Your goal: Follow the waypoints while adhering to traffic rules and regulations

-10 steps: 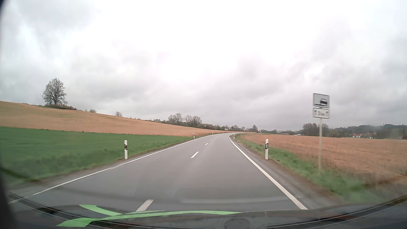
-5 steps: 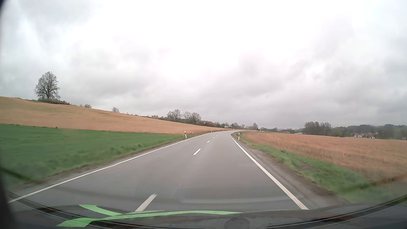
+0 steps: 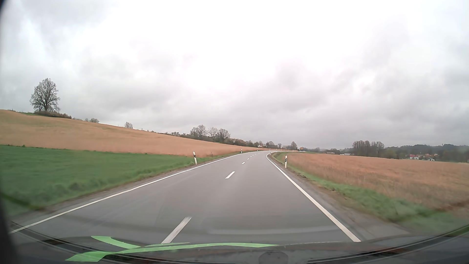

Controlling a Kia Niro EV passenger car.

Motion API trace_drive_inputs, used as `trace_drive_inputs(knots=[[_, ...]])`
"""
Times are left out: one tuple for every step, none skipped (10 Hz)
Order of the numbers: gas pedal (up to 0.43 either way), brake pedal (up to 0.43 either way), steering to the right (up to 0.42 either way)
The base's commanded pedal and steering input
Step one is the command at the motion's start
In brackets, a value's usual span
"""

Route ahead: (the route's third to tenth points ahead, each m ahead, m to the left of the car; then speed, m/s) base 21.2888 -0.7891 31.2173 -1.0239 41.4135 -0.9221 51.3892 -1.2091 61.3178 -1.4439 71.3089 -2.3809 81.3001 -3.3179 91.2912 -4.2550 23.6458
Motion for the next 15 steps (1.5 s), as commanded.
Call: trace_drive_inputs(knots=[[0.13,0.0,0.001],[0.118,0.0,0.001],[0.118,0.0,0.001],[0.13,0.0,0.002],[0.138,0.0,0.001],[0.15,0.0,0.002],[0.157,0.0,0.008],[0.169,0.0,0.01],[0.169,0.0,0.01],[0.169,0.0,0.008],[0.169,0.0,0.008],[0.169,0.0,0.006],[0.169,0.0,0.005],[0.157,0.0,0.004],[0.157,0.0,0.005]])
